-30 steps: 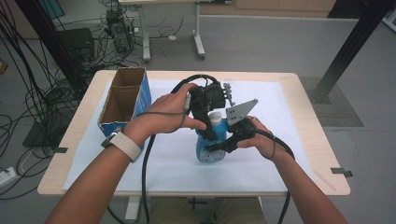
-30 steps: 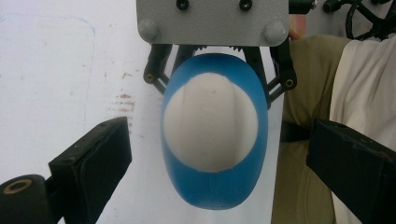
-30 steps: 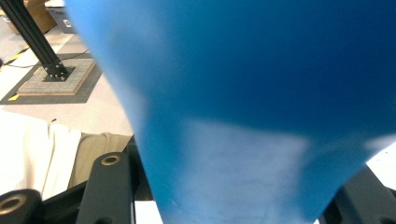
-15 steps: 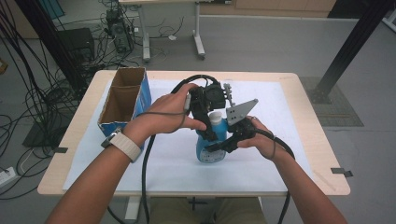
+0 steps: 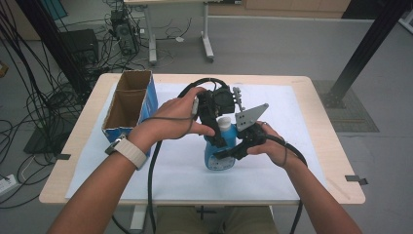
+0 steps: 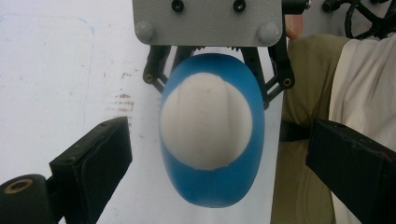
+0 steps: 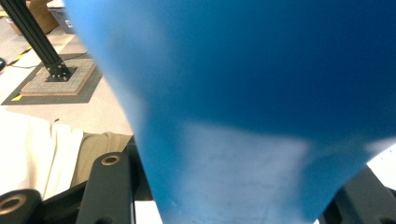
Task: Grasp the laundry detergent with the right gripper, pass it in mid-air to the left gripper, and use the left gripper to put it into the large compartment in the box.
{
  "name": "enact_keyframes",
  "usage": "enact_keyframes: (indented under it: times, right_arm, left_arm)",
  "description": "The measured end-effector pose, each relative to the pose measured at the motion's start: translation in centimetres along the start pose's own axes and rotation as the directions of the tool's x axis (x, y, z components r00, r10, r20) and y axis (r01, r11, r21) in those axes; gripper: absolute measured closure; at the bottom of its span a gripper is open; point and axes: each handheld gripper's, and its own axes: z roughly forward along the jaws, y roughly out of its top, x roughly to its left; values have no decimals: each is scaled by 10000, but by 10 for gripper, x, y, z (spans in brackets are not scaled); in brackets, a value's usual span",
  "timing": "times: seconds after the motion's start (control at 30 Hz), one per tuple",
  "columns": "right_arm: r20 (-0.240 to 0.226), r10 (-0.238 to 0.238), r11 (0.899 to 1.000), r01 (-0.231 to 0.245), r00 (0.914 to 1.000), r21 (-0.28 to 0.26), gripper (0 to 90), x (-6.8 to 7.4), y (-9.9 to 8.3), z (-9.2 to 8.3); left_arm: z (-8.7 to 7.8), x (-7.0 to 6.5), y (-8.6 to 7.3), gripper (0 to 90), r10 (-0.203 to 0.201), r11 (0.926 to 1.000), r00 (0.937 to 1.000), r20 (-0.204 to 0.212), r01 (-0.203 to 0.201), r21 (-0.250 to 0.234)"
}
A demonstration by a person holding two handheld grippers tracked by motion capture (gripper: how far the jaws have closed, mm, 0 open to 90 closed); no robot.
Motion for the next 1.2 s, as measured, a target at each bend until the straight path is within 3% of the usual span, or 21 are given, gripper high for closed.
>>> enact_keyframes:
  times: [1.2]
  right_arm:
    - [-42,104,9999,-104,9999,1,432,0,-1,-1]
  left_arm:
    - [2,0,0,74,-18,10000,10000,-27,18,-8]
